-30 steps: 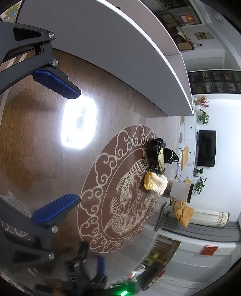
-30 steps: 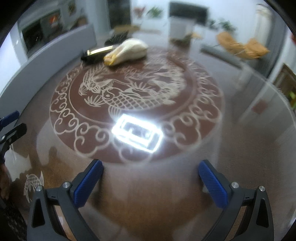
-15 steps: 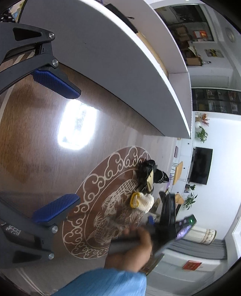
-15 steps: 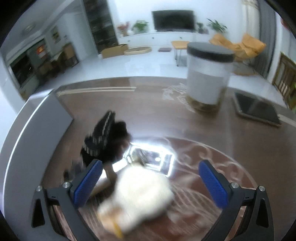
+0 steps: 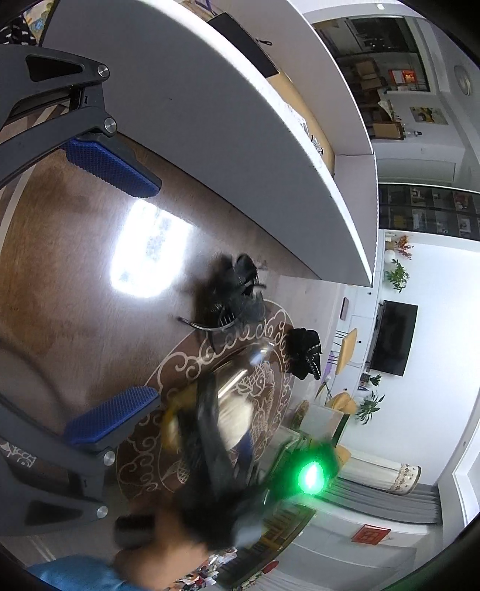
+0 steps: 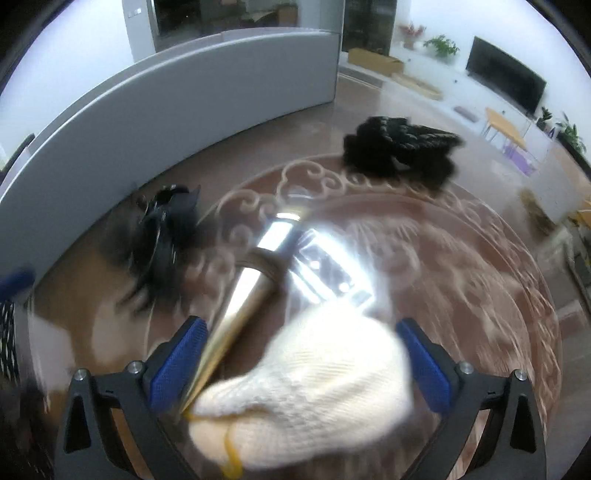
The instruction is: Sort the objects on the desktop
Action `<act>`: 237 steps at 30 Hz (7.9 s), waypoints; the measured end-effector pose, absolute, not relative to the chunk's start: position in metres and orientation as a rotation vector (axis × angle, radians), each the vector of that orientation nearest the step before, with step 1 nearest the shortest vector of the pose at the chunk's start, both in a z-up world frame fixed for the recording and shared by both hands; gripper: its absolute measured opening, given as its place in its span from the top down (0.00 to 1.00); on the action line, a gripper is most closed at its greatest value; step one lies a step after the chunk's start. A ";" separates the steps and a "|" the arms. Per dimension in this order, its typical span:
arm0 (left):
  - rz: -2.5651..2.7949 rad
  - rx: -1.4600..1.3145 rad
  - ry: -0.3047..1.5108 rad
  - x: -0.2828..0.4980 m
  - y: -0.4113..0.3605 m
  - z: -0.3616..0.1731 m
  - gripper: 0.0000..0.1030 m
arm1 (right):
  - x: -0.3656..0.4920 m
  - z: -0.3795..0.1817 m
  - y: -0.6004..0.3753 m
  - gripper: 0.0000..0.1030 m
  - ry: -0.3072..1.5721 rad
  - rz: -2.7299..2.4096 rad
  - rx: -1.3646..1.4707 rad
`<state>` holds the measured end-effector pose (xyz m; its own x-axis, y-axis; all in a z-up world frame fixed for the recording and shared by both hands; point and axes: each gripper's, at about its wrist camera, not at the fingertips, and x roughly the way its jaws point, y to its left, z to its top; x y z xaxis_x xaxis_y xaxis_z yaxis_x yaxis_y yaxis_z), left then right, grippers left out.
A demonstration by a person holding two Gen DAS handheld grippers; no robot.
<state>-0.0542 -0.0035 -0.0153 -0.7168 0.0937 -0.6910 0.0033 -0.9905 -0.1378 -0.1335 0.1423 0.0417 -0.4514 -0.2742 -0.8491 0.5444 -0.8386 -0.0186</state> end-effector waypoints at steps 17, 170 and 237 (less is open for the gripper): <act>2.805 -1.252 -0.289 -0.057 -0.006 -0.028 0.00 | -0.107 0.035 0.175 0.18 0.195 -2.434 1.239; 2.593 -0.937 -0.395 0.029 -0.012 0.045 0.73 | 0.046 0.086 0.179 0.60 0.074 -2.481 1.093; 2.623 -1.417 -0.036 -0.087 0.035 -0.029 0.01 | -0.022 0.028 0.241 0.00 0.102 -2.691 1.342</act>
